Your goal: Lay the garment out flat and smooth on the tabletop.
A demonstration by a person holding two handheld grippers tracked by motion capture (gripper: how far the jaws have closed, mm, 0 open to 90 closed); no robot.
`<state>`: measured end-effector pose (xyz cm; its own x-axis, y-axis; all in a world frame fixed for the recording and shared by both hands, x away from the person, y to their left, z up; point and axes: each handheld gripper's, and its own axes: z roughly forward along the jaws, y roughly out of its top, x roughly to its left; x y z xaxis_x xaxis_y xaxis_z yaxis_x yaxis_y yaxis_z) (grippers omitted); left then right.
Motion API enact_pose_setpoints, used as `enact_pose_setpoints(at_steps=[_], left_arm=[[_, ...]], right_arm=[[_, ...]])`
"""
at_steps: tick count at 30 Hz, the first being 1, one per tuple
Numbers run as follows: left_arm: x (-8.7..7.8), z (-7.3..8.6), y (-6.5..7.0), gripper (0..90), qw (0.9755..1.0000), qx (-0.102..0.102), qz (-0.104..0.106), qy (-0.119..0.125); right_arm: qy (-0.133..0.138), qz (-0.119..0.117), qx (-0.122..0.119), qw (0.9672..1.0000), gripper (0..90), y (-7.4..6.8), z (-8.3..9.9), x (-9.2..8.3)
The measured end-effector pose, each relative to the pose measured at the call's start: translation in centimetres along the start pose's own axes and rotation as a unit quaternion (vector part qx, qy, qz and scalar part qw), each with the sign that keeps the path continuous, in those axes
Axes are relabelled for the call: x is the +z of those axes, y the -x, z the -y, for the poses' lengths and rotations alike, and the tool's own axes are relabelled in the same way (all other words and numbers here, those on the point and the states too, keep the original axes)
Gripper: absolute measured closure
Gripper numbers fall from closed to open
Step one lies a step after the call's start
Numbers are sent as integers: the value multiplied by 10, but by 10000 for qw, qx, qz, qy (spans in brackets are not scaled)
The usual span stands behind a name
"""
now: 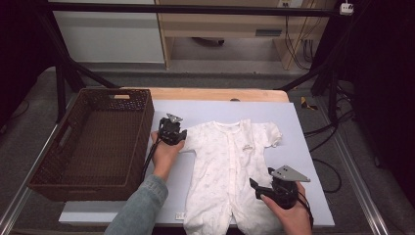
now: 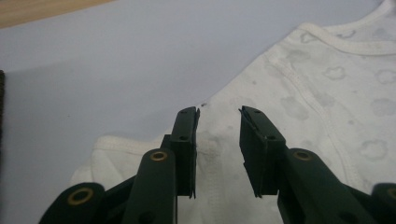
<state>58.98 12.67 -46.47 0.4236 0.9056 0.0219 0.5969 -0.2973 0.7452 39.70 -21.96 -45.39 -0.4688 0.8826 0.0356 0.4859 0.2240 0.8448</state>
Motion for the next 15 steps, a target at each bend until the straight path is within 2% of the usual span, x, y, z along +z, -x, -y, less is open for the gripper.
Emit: enact_pose_setpoints(at_steps=[3, 9, 15], left_arm=[[5, 2, -1, 678, 10000, -13, 6, -93], [8, 4, -4, 694, 9999, -73, 12, -124], [8, 4, -5, 783, 9998, -65, 47, -160]], right_arm=[[-8, -10, 9, 10000, 223, 0, 0, 0], [-20, -15, -13, 10000, 223, 0, 0, 1], [-28, -22, -17, 10000, 224, 0, 0, 1]])
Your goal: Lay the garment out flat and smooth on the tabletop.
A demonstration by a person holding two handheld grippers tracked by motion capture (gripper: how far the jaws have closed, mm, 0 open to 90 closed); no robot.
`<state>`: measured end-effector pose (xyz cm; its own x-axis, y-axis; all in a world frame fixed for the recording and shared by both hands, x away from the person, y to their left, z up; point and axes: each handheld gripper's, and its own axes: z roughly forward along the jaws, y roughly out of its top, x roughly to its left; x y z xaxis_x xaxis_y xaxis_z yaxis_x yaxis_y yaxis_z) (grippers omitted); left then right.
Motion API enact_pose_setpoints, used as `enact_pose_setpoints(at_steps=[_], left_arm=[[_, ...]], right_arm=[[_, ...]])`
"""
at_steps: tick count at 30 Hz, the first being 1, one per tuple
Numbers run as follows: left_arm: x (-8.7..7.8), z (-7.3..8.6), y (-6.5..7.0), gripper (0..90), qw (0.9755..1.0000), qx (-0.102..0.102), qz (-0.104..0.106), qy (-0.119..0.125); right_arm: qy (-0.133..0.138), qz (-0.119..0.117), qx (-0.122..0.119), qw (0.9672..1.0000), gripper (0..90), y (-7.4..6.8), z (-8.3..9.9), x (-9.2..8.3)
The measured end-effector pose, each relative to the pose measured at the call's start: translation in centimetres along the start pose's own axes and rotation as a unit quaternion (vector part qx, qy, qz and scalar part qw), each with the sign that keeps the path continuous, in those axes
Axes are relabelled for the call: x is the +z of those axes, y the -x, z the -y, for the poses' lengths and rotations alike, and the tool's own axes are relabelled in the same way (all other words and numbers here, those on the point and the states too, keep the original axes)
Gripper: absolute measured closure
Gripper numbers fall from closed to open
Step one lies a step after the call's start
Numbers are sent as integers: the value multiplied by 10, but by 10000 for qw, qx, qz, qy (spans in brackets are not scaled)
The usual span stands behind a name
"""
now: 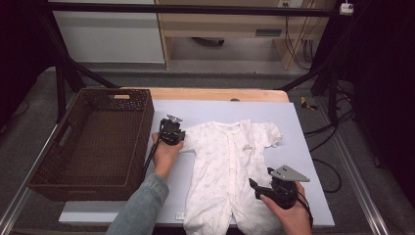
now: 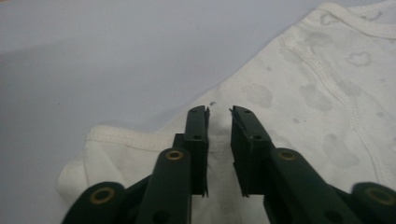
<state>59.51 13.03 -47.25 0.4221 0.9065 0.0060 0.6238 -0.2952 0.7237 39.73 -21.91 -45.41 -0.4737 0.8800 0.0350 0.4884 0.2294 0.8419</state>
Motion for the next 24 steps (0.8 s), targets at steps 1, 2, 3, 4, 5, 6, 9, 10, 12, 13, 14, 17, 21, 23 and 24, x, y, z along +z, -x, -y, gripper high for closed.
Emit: enact_pose_setpoints(at_steps=[1, 2, 3, 4, 5, 6, 9, 10, 12, 13, 14, 17, 21, 23, 24], left_arm=[[-1, 0, 0, 808, 10000, -4, 5, -9], [-2, -1, -1, 833, 10000, -16, 8, -7], [-3, -1, -1, 858, 10000, -32, 21, -11], [-5, -1, -1, 888, 10000, -38, 47, -16], [-6, -1, -1, 898, 10000, -14, 43, -25], [-7, -2, -1, 900, 10000, 2, 33, -28], [-12, -3, 0, 900, 10000, 12, 30, 8], [-13, -3, 0, 900, 10000, 17, 35, 28], [-15, -4, 0, 900, 10000, 33, 32, 41], [-20, -4, 0, 900, 9999, 7, 35, 114], [-22, -4, 0, 900, 9999, 14, 31, 142], [-32, -2, 0, 900, 9997, 9, -26, 226], [-44, 5, -1, 900, 9994, -82, -65, 339], [-49, 9, -2, 900, 9992, -69, -137, 381], [-51, 11, -3, 900, 9991, -58, -172, 389]], right_arm=[[-1, 1, -1, 10000, 224, 0, 0, 0], [5, 5, 3, 10000, 224, 0, 0, 0], [-4, 1, 3, 10000, 224, 0, 0, 0], [-2, 3, 2, 10000, 224, 0, 0, 0], [8, 3, 7, 10000, 225, 0, 0, 0], [8, 4, 16, 10000, 225, 0, 0, 0], [7, 9, 5, 10000, 225, 0, 0, 0], [6, 15, 7, 10000, 225, 0, 0, 0], [20, 19, 24, 10000, 225, 0, 0, 0], [16, 19, 18, 10000, 225, 0, 0, 0], [22, 26, 19, 10000, 225, 0, 0, 0], [28, 30, 25, 10000, 225, 0, 0, -1], [17, 16, 27, 10000, 225, -1, 0, 0], [15, 13, 14, 10000, 225, -1, 0, 0], [16, 14, 14, 10000, 225, -1, 0, 0]])
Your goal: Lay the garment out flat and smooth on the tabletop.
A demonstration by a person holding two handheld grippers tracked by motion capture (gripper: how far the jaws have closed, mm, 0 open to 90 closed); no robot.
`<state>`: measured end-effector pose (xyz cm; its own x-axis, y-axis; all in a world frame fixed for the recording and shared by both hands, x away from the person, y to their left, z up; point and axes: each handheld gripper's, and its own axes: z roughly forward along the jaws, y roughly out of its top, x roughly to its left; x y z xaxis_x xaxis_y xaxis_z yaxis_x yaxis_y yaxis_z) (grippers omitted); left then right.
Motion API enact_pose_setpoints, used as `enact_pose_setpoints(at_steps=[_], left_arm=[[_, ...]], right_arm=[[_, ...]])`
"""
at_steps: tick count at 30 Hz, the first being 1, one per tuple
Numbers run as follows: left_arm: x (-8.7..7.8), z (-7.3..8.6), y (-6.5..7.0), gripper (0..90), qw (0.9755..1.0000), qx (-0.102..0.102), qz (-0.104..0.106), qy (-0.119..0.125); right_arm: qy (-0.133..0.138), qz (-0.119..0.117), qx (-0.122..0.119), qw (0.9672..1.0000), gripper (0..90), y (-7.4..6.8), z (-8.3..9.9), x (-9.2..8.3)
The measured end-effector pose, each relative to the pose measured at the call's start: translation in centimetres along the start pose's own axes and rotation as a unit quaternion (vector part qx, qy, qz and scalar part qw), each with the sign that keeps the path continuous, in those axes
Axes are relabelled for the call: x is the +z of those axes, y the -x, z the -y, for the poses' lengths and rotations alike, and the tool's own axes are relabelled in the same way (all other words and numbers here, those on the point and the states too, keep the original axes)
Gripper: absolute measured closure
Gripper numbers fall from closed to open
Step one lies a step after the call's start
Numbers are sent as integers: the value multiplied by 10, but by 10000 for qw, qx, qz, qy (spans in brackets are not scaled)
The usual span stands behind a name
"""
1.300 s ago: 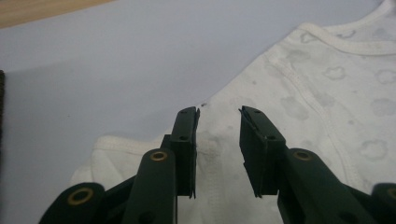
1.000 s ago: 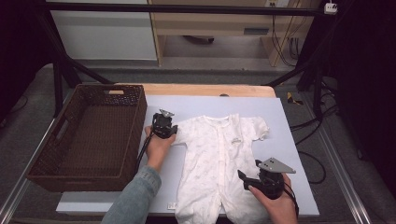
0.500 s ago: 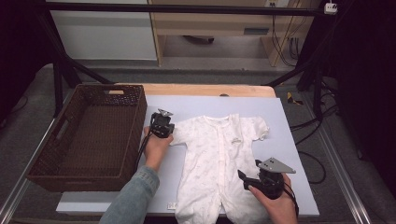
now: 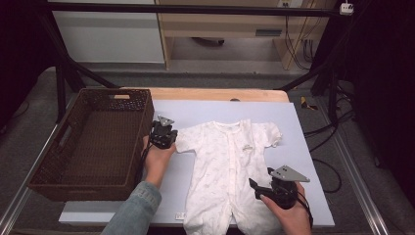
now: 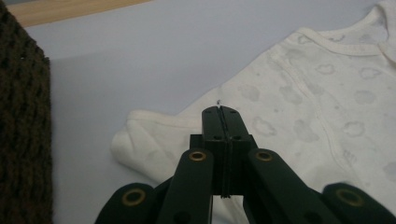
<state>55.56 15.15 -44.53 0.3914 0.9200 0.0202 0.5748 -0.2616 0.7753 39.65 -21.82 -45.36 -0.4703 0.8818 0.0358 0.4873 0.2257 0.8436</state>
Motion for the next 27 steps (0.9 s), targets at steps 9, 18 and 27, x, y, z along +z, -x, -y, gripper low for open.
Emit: enact_pose_setpoints(at_steps=[9, 18, 27], left_arm=[[-3, 7, -1, 897, 9998, -19, 146, 94], [27, 7, 8, 742, 9994, 158, 255, -190], [38, 9, 7, 799, 9992, 139, 102, -367]], right_arm=[[-11, 21, 5, 10000, 225, -1, 0, 1], [-49, 2, -5, 10000, 224, -1, 1, 2], [-14, 6, -2, 10000, 224, 0, 1, 1]])
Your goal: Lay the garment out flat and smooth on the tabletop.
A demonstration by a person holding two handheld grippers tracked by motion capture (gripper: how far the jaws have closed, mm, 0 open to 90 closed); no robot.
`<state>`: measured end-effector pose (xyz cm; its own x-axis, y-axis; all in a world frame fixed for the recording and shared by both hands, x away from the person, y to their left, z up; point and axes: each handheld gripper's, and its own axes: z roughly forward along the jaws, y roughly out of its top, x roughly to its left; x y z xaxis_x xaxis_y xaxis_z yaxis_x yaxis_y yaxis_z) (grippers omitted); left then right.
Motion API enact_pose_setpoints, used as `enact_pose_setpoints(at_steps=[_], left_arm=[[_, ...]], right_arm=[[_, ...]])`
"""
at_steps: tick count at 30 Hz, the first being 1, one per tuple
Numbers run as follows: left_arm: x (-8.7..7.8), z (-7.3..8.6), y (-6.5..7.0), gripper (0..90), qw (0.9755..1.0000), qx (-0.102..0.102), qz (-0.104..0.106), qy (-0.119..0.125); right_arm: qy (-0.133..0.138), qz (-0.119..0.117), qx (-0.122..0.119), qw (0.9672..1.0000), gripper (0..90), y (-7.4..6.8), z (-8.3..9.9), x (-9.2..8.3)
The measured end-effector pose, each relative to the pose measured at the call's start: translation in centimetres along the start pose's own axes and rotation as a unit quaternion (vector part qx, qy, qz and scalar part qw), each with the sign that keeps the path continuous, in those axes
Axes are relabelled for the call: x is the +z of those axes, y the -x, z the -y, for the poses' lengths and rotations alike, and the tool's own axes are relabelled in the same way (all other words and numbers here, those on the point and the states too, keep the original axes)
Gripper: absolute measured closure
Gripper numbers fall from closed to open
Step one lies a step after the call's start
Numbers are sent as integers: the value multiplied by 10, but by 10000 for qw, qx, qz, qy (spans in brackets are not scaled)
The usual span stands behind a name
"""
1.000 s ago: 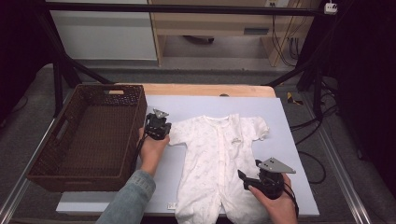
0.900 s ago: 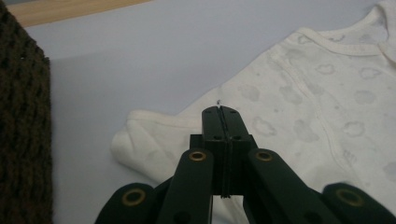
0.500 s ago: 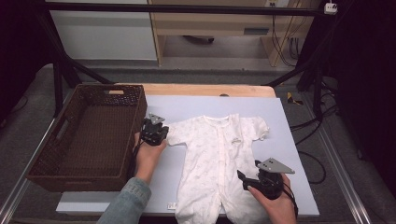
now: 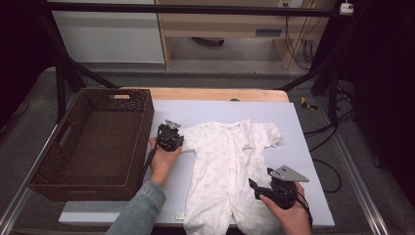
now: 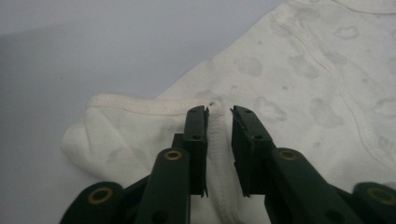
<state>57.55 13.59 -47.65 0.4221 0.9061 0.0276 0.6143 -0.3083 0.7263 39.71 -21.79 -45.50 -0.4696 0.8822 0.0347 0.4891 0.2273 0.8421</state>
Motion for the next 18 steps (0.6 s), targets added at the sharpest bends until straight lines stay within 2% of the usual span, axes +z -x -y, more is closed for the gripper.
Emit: enact_pose_setpoints(at_steps=[2, 4, 13, 16, 18], left_arm=[[-1, 0, -1, 860, 10000, 58, -13, -40], [-4, 0, -2, 888, 10000, -21, -64, -20], [-36, 21, -4, 890, 9975, -368, -419, 431], [-42, 29, -4, 879, 9969, -421, -501, 433], [-45, 33, -2, 841, 9967, -480, -512, 406]], right_arm=[[-3, -3, -2, 10000, 225, 0, 0, 0], [-4, -1, -3, 10000, 225, 0, 0, 0], [-5, 8, 6, 10000, 225, 0, 0, -1], [1, 13, 6, 10000, 224, -1, -1, -1], [-6, 14, 7, 10000, 224, -1, -1, -1]])
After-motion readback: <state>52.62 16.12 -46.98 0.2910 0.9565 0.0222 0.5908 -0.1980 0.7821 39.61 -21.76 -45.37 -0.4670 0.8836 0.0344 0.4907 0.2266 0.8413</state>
